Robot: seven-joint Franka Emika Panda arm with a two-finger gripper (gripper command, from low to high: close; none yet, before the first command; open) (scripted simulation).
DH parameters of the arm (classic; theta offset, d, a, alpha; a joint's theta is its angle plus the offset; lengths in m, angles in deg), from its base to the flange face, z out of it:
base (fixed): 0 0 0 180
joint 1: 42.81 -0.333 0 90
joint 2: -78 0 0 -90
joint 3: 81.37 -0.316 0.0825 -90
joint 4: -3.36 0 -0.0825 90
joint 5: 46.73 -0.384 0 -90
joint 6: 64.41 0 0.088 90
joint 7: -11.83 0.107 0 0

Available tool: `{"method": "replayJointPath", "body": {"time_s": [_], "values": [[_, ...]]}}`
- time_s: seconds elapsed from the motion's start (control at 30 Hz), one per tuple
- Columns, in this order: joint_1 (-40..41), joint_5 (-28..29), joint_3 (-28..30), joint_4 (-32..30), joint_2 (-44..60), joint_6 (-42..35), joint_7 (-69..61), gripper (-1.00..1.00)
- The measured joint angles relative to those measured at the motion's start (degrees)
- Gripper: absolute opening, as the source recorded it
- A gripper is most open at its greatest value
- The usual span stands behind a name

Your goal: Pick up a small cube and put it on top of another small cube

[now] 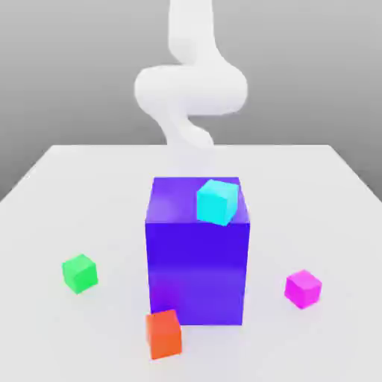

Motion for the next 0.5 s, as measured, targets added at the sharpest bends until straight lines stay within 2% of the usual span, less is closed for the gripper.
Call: {"method": "replayJointPath", "body": {"time_s": [0.3, 0.5], "values": [[-7.0, -2.0, -7.0, -11.0, 19.3, 12.4, 0.2, 0.00], [-10.9, -1.2, -12.3, -18.2, 31.7, 20.4, 1.8, 0.00]]}}
